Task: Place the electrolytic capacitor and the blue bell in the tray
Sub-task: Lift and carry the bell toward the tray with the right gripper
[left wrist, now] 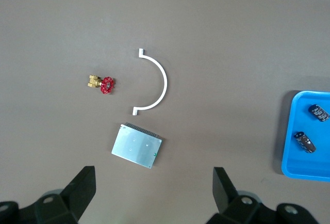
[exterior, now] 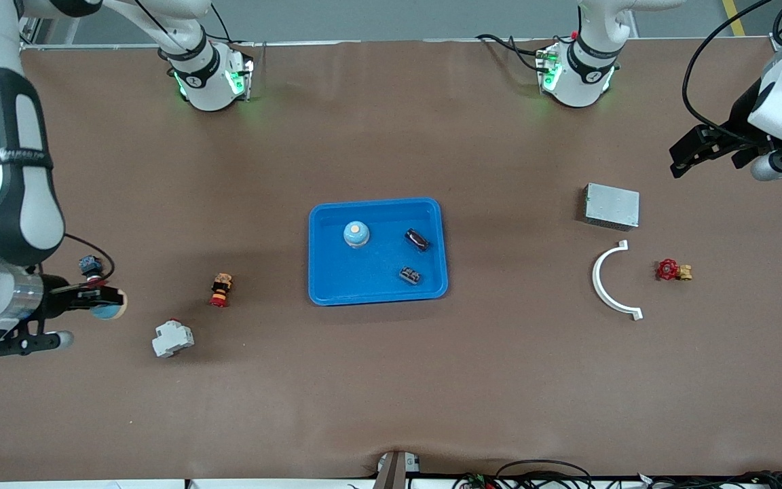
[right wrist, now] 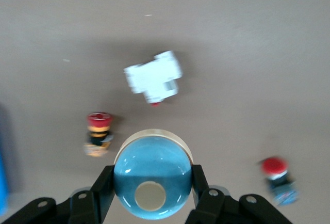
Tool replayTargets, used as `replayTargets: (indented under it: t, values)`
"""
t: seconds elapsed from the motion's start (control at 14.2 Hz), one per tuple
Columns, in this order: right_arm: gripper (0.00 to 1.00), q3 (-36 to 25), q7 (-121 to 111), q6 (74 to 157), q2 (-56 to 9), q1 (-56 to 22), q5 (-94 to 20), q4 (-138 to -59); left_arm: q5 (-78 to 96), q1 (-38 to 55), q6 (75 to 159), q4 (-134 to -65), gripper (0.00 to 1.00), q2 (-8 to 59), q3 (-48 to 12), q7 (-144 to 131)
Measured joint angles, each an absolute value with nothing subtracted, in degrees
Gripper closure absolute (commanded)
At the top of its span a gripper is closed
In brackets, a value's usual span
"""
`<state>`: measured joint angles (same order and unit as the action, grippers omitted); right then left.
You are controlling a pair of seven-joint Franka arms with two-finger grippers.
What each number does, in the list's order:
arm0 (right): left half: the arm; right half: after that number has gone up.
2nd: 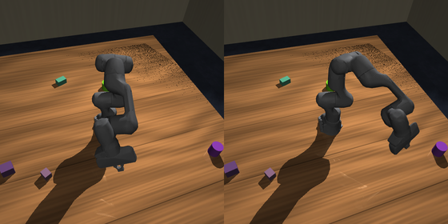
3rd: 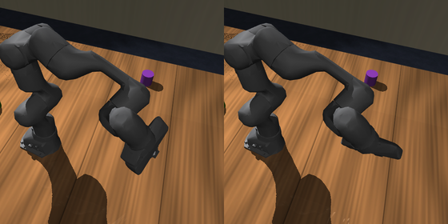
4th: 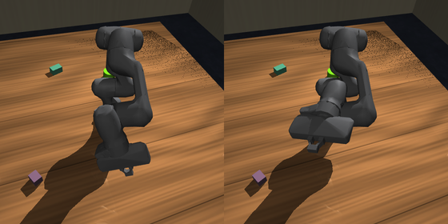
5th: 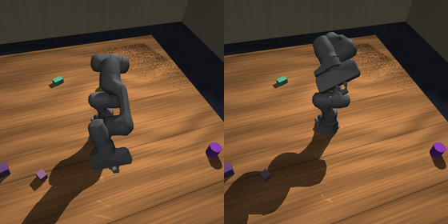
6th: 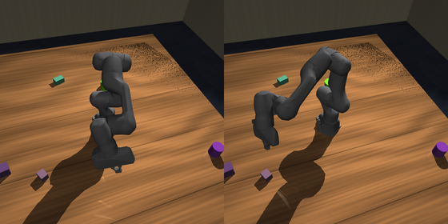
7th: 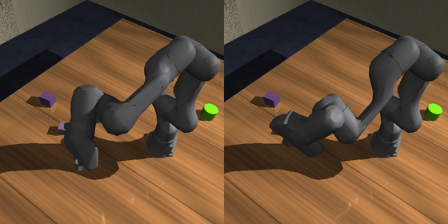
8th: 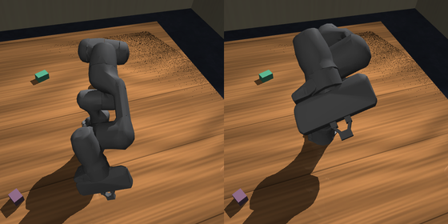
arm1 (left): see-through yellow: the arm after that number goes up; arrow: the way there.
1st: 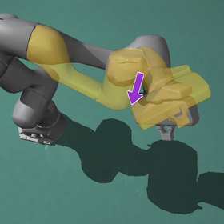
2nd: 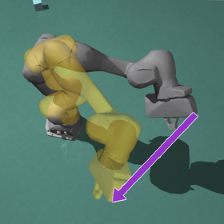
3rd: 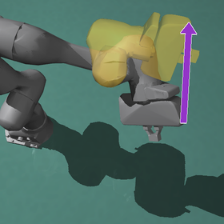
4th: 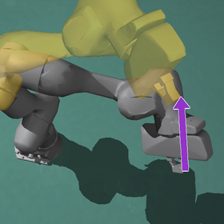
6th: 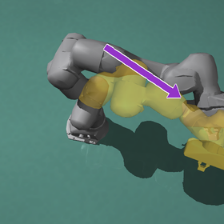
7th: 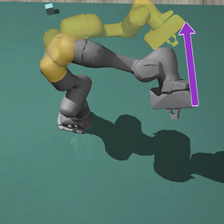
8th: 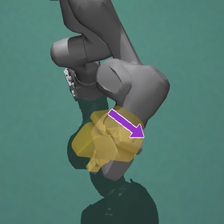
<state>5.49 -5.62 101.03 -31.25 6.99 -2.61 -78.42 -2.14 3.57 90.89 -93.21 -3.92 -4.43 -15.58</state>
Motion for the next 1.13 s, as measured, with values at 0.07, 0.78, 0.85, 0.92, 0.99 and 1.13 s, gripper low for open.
replayTargets:
  t: [0.07, 0.78, 0.85, 0.92, 0.99, 1.13]
  values:
    - [1.00, 5.6, -1.3, 100.7, -30.3, 5.1, -2.7, -78.8, -2.1, 3.6, 91.1, -93.2, 0.00, -3.8, -4.4, -15.6]
    - [1.00, 5.8, 33.7, 108.0, -28.1, -11.6, -4.4, -84.2, -2.1, 3.5, 91.5, -93.2, 0.00, -2.7, -4.4, -15.6]
    - [1.00, 5.8, 36.7, 110.2, -28.1, -13.3, -4.4, -85.3, -2.1, 3.5, 91.5, -93.2, 0.00, -2.7, -4.4, -15.6]
    - [1.00, 5.8, 39.7, 112.5, -28.1, -15.1, -4.4, -86.6, -2.1, 3.5, 91.5, -93.2, 0.00, -2.7, -4.4, -15.6]
    - [1.00, 5.8, 42.4, 114.7, -28.1, -16.8, -4.4, -88.1, -2.1, 3.5, 91.5, -93.2, 0.00, -2.7, -4.3, -15.6]
    - [1.00, 5.7, 46.3, 117.7, -28.2, -19.8, -4.3, -90.5, -2.1, 3.5, 91.5, -93.2, 0.00, -2.7, -4.3, -15.6]
